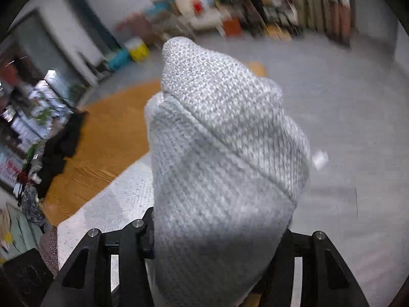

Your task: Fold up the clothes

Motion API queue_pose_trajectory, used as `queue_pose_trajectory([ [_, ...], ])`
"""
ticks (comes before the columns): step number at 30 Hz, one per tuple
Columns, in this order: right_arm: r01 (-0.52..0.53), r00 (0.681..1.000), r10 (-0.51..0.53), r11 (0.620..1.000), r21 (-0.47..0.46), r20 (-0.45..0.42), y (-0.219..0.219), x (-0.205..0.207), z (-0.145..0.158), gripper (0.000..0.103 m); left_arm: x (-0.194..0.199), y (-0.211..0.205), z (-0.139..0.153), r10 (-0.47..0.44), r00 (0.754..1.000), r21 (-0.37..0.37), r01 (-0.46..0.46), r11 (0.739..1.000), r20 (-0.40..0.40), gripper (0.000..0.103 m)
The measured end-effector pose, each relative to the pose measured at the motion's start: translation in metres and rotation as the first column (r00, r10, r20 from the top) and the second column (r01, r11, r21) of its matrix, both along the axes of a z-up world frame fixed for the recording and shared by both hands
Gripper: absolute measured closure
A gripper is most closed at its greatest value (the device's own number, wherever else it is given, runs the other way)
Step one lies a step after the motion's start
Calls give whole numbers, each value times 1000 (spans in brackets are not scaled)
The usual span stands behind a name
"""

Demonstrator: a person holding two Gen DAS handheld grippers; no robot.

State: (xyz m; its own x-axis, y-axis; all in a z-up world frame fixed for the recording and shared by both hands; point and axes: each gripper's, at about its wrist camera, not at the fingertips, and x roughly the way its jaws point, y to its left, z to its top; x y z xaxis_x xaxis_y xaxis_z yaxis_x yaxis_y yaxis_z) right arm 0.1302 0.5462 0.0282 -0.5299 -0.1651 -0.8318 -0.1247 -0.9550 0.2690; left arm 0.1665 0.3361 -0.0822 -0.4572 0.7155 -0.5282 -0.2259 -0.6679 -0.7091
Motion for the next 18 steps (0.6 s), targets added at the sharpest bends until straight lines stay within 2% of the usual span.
queue_pose_trajectory([
  [2,18,999,-17,999,-28,41,12,-4,-17,47,-4,-11,-22,-53,990,29,49,998,134,47],
  [3,27,998,-24,999,-42,61,19,-7,-25,45,-2,-19,-30,-74,980,51,65,997,185,37],
  [5,46,994,-39,997,-68,102,31,-11,-42,44,5,-33,-36,-125,964,88,107,990,235,27],
  [6,56,991,-46,995,-81,123,37,-13,-50,43,12,-40,-34,-147,964,89,130,987,220,26],
  [9,56,986,-44,996,-71,159,40,-24,-48,42,45,-59,-25,-229,963,95,217,972,143,26],
  [12,67,978,-54,996,-56,201,44,-37,-44,35,79,-74,-21,-326,943,88,319,943,72,26],
  [14,91,971,-77,994,-52,227,50,-40,-44,31,75,-92,-6,-372,928,137,368,920,4,26],
  [16,106,964,-92,994,-41,250,56,-42,-45,23,81,-114,19,-370,923,181,383,906,-104,26],
  [18,117,958,-108,993,-16,265,62,-42,-44,16,76,-130,49,-305,918,184,356,916,-255,26],
])
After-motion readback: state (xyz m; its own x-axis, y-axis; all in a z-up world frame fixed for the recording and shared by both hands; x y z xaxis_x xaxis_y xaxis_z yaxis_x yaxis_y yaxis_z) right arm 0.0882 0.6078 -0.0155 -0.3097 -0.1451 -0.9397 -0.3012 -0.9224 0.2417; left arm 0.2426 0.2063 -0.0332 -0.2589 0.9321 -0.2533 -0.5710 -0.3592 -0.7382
